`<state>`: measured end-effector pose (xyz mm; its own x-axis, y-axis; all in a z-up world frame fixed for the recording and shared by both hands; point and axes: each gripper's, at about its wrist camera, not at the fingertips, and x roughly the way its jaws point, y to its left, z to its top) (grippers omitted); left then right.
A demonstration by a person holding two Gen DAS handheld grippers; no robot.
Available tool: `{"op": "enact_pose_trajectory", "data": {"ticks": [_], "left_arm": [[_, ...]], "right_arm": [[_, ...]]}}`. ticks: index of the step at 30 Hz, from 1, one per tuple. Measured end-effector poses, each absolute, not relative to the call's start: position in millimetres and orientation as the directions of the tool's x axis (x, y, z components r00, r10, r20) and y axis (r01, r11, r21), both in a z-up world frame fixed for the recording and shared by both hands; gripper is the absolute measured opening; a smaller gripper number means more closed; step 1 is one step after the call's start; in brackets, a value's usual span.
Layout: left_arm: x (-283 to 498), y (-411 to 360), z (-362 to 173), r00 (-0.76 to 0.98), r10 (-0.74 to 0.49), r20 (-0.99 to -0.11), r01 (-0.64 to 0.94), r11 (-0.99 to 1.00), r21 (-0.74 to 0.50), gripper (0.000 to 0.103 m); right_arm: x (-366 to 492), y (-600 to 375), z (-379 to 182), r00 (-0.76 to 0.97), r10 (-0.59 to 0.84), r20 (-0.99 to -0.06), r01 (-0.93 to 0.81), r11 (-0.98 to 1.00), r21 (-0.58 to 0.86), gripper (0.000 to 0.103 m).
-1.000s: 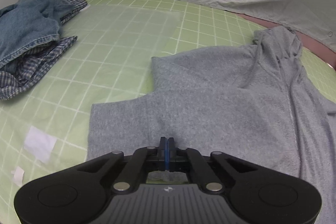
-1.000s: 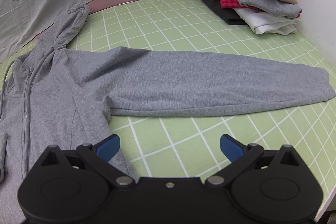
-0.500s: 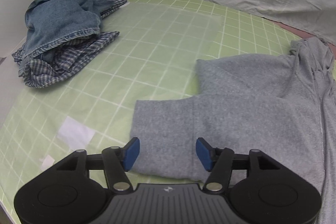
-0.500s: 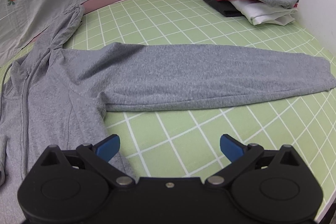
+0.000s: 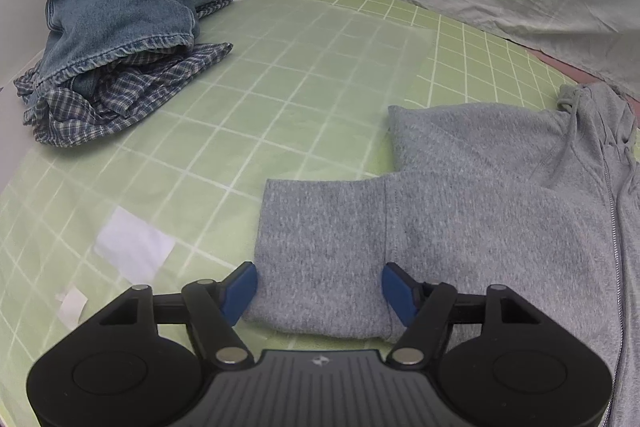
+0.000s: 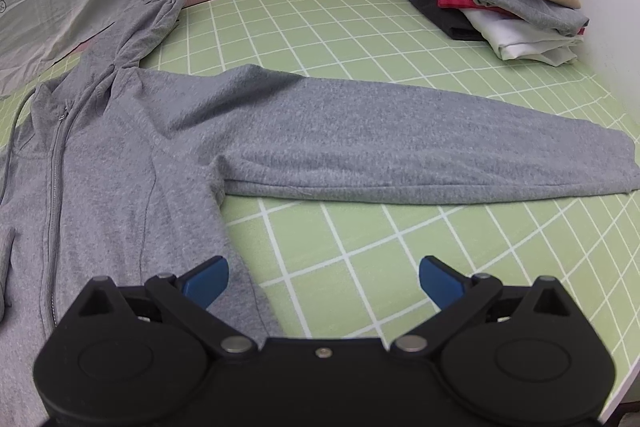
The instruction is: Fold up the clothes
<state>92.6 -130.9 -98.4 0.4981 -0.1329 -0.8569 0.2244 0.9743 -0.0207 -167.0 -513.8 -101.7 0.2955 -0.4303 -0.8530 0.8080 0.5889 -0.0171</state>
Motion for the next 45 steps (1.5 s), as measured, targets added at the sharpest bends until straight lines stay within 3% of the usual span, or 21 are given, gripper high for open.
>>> {"op": "enact_pose_trajectory", "data": {"ticks": [3,4,10,16,20,22,24,31,33,39,43,45], "left_arm": [[94,-126,-96,0.500,-0.149,-0.853,0.224,0.974,-0.039,0.013],[95,-124,-95,0.491,-0.162,-0.856,0.214,0.975,-0.062,0.008],[99,-137,-75,0.457,-0.310,-0.834,0.205,0.949,-0.240,0.005],[91,-226,-42,0.347,-0.567,-0.747,0.410,0.808,-0.422,0.000],[66,-283,-16,0.262,-0.692,-0.673,0.619,0.656,-0.432,0.000],[56,-294,-10,0.268,-0.695,-0.668,0.675,0.630,-0.385,0.006],[55,-283,-14,0.349,-0.615,-0.707,0.645,0.705,-0.295,0.010],[80,-199,-36,0.540,-0.310,-0.783,0.356,0.927,-0.121,0.060],[85,-183,-45,0.544,-0.260,-0.798,0.312,0.945,-0.095,0.067],[89,-154,-76,0.527,-0.103,-0.844,0.195,0.981,0.001,0.072],[89,-142,-88,0.540,-0.069,-0.839,0.168,0.985,0.027,0.084],[90,-141,-94,0.539,-0.078,-0.838,0.199,0.979,0.037,0.084]], "right_arm": [[-167,-513,-102,0.291,-0.431,-0.854,0.808,0.588,-0.022,0.103],[-167,-513,-102,0.290,-0.432,-0.854,0.808,0.589,-0.023,0.103],[-164,-511,-103,0.295,-0.426,-0.855,0.800,0.599,-0.023,0.103],[-170,-516,-102,0.298,-0.431,-0.851,0.818,0.576,-0.005,0.103],[-177,-521,-100,0.293,-0.447,-0.845,0.833,0.553,-0.003,0.103],[-181,-525,-99,0.290,-0.458,-0.840,0.840,0.542,-0.005,0.103],[-184,-528,-98,0.288,-0.464,-0.838,0.848,0.530,-0.003,0.103],[-178,-529,-105,0.298,-0.435,-0.850,0.839,0.544,0.015,0.103],[-173,-526,-107,0.303,-0.426,-0.853,0.825,0.564,0.012,0.103],[-166,-519,-105,0.305,-0.426,-0.852,0.796,0.605,-0.017,0.103],[-168,-520,-105,0.291,-0.429,-0.855,0.803,0.596,-0.026,0.103],[-168,-519,-105,0.286,-0.427,-0.858,0.802,0.596,-0.030,0.103]]}}
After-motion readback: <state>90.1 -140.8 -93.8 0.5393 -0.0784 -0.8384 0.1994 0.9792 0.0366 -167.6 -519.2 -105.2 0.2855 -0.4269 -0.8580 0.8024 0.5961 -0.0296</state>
